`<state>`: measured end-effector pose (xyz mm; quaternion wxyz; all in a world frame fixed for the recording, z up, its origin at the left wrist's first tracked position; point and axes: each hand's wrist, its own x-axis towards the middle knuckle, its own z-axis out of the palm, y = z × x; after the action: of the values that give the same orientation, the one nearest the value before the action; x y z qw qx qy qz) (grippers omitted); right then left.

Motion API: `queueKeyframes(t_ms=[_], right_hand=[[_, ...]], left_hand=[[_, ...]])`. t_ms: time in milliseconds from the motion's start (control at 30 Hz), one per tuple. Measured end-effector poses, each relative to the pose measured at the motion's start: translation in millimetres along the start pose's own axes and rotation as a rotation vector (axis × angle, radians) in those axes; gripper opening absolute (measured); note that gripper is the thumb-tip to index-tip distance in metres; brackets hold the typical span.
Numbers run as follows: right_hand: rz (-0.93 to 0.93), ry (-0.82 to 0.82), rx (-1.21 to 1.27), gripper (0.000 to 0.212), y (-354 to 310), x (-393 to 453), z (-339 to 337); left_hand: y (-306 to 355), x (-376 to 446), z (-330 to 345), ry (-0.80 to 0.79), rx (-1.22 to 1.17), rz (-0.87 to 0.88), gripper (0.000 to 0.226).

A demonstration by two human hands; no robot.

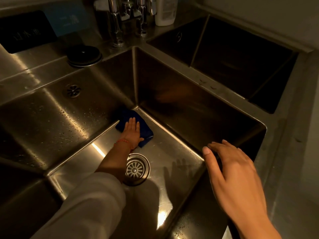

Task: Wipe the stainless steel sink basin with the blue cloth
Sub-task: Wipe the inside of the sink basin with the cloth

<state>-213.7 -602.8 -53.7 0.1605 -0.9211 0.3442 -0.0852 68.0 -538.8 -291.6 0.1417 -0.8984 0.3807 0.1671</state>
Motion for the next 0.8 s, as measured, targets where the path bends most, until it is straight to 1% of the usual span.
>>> queueKeyframes(t_ms=[367,500,667,733,800], right_hand=[[0.022,-0.012,-0.005,0.066,-2,1,-1],[0.026,-0.007,0.008,0.066,-2,0,-1],[0.029,-0.010,0.006,0.068,-3,0,-2],[0.029,-0.011,0.014,0.067,-3,1,-2],[0.025,-0.009,0.015,0.067,-3,1,-2]], left_hand=[[-11,3,-5,0.002,0.062,0.152,0.078],[-13,0,-3,0.017,0.119,0.211,0.076],[-20,-7,-2,0.035,0.167,0.331,0.076],[-22,-9,-3,0.036,0.153,0.343,0.078],[-18,-12,-5,0.032,0.094,0.311,0.083]])
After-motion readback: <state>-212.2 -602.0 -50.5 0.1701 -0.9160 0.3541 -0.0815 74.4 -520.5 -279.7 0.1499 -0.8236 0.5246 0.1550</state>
